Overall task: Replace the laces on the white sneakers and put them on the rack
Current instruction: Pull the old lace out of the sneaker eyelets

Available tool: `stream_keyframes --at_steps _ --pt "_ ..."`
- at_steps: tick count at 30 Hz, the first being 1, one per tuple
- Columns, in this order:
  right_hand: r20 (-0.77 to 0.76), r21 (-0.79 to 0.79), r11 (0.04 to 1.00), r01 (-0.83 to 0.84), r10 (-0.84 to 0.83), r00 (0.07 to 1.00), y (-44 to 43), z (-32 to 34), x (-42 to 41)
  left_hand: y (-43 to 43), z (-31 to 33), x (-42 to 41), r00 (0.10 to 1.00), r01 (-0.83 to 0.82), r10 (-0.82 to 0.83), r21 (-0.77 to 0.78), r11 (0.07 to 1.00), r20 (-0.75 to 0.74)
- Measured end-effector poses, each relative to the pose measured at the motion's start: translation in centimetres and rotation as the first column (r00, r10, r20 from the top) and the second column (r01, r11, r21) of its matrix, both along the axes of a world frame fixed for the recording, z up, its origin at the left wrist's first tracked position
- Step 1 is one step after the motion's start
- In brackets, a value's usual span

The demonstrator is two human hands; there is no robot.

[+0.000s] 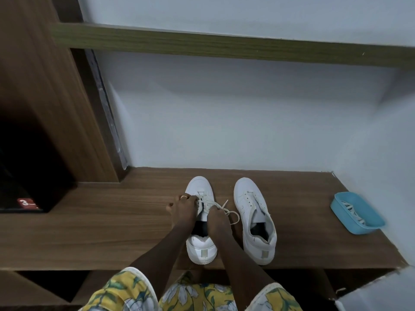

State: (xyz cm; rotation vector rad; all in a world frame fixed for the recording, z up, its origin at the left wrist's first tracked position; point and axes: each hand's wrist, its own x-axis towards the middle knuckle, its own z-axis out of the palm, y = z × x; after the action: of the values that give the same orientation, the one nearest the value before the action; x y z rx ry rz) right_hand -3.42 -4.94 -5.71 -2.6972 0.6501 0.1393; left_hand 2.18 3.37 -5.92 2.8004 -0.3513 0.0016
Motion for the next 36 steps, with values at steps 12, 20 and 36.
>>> stream_keyframes --at_steps 12,20,36 --pt "-0.016 0.036 0.998 0.059 -0.059 0.998 0.0 0.2 0.1 2.5 -1.4 0.8 0.863 -0.505 0.463 -0.291 0.813 -0.202" --pt "-0.015 0.044 0.996 0.072 -0.072 0.997 0.0 0.4 0.0 1.1 -0.3 0.5 0.972 -0.235 0.231 -0.147 0.961 -0.040" --pt "-0.010 0.059 0.997 0.047 -0.047 0.999 0.0 0.3 0.1 -0.3 0.2 0.4 0.976 -0.176 0.171 -0.025 0.984 -0.134"
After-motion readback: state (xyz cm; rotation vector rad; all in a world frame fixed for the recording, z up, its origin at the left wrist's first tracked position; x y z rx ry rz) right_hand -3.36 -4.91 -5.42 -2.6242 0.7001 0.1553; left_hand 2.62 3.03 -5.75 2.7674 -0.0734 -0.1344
